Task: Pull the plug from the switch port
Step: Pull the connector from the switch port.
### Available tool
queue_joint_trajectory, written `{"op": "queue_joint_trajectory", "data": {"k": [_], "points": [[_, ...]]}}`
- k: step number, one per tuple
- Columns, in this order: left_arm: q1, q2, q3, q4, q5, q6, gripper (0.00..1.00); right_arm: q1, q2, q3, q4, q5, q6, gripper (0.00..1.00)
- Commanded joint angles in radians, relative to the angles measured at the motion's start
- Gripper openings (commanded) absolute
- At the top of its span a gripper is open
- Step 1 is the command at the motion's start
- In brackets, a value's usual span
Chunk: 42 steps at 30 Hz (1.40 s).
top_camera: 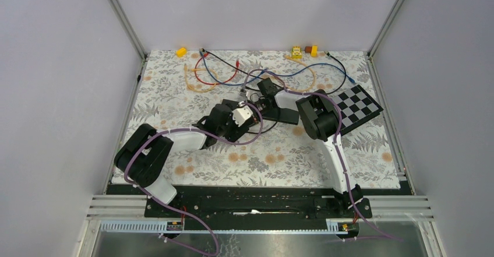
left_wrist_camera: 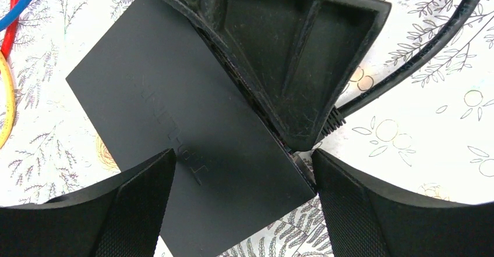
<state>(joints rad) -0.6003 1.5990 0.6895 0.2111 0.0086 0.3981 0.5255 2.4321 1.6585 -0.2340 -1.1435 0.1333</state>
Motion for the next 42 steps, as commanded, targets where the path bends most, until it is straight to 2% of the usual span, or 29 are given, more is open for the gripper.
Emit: {"op": "queue_joint_trajectory", "data": {"k": [1,7,12,18,25,28,33,42], "points": [[0.013,-0.042,-0.025,-0.003,-0.055,0.037,0.87,-0.001,0.026,0.055,-0.137,0.096,-0.103,0.0],[0.016,-0.046,-0.045,-0.016,-0.073,0.047,0.85,-0.001,0.002,0.061,-0.166,0.108,-0.128,0.0],[0.015,-0.05,-0.045,-0.024,-0.076,0.024,0.84,-0.002,-0.031,-0.032,-0.014,0.08,-0.009,0.0],[0.015,-0.057,-0.048,-0.03,-0.061,0.013,0.84,-0.005,-0.036,-0.036,-0.008,0.079,-0.012,0.0],[0.015,-0.063,-0.039,-0.049,-0.029,0.0,0.84,-0.006,-0.042,-0.01,-0.051,0.072,-0.039,0.0],[0.017,-0.104,-0.048,-0.055,-0.013,0.007,0.88,-0.009,-0.068,0.008,-0.08,0.072,-0.057,0.0],[0.035,-0.194,-0.055,-0.08,0.103,0.022,0.98,-0.01,-0.145,0.039,-0.121,0.098,-0.087,0.0],[0.1,-0.344,-0.068,-0.105,0.239,0.034,0.99,-0.015,-0.272,0.155,-0.267,0.156,-0.16,0.0]]}}
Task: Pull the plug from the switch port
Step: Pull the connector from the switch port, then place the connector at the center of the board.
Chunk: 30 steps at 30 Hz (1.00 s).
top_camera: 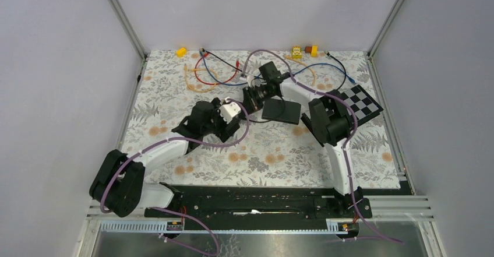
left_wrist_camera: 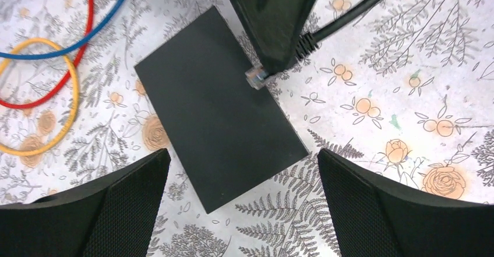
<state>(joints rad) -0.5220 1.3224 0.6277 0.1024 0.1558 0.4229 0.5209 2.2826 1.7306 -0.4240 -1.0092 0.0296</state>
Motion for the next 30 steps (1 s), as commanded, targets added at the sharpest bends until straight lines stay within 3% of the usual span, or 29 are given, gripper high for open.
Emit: {"op": "queue_joint_trajectory", "data": {"k": [1,13,23,30], "points": [[0.025,-0.084,-0.006,0.001,0.092,0.007,0.99,-0.01,-0.134,0.1,-0.09,0.021,-0.06,0.0],[0.137,-0.253,-0.022,-0.036,0.163,-0.063,0.99,-0.017,-0.275,0.309,-0.228,0.119,-0.101,0.0],[0.182,-0.315,-0.05,0.001,0.136,-0.077,0.99,-0.062,-0.271,0.59,-0.392,0.406,-0.179,0.0],[0.188,-0.28,-0.043,0.013,0.128,-0.083,0.99,-0.083,-0.159,0.695,-0.351,0.678,-0.241,0.0]]}}
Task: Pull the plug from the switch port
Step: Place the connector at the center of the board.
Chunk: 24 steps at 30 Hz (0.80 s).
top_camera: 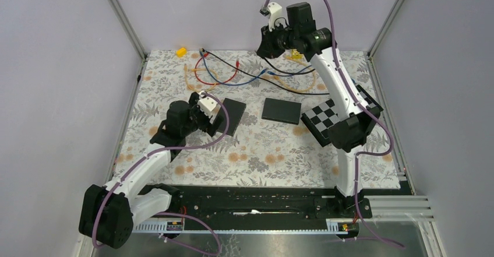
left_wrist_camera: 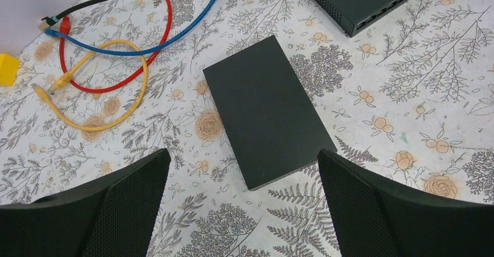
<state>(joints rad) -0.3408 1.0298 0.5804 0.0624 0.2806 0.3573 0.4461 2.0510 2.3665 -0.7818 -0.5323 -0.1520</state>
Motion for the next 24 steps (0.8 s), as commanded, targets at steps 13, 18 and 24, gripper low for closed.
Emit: {"op": "queue_joint_trajectory", "data": {"k": [13,18,24], "points": [[0.008,0.05,-0.009,0.048,0.01,0.0,0.99,-0.102,0.522,0.219,0.177,0.194,-0.08,0.0],[0.008,0.091,0.002,0.04,0.025,0.001,0.99,-0.116,0.575,0.213,0.187,0.18,-0.069,0.02],[0.008,0.126,0.023,0.023,0.036,-0.001,0.99,-0.124,0.579,0.195,0.188,0.162,-0.046,0.12]]}}
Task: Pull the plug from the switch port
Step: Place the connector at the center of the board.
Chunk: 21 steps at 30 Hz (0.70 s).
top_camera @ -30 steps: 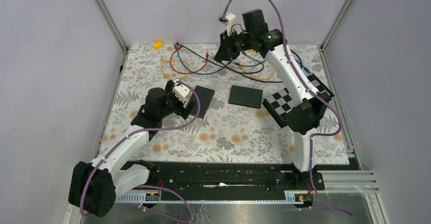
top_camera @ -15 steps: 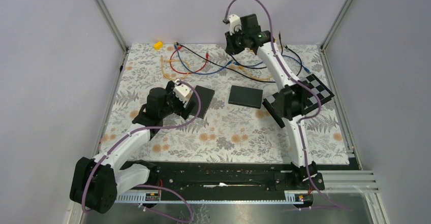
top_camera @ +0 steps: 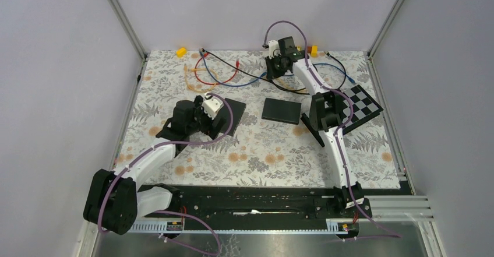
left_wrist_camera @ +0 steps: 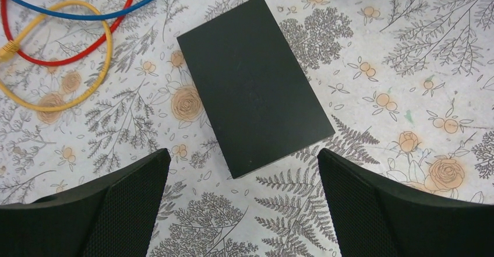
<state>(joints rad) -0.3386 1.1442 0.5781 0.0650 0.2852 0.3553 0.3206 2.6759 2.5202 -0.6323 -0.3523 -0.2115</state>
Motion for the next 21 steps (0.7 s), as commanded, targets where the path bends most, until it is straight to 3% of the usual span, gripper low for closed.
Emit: {"op": "queue_joint_trajectory", "data": {"k": [1,6,8,10,12,17,21], "points": [[0.006,0.013,0.027,0.02,0.031,0.001,0.99,0.002,-0.048,0.043,0.039,-0.018,0.016,0.15],[0.006,0.016,0.028,0.015,0.029,0.002,0.99,-0.004,-0.076,0.059,0.041,-0.011,0.034,0.33],[0.006,0.019,0.029,0.016,0.018,0.001,0.99,-0.009,-0.1,0.06,0.043,-0.015,0.052,0.48],[0.006,0.033,0.034,0.015,-0.001,-0.003,0.99,-0.02,-0.122,0.059,0.045,-0.026,0.074,0.72],[0.006,0.053,0.045,0.008,-0.028,-0.009,0.99,-0.029,-0.151,0.047,0.046,-0.04,0.095,0.85],[0.006,0.123,0.089,-0.026,-0.089,-0.025,0.99,-0.04,-0.266,-0.079,0.062,-0.097,0.113,0.97],[0.007,0.18,0.117,-0.031,-0.133,-0.035,0.99,-0.04,-0.393,-0.264,0.108,-0.136,0.104,1.0]]}}
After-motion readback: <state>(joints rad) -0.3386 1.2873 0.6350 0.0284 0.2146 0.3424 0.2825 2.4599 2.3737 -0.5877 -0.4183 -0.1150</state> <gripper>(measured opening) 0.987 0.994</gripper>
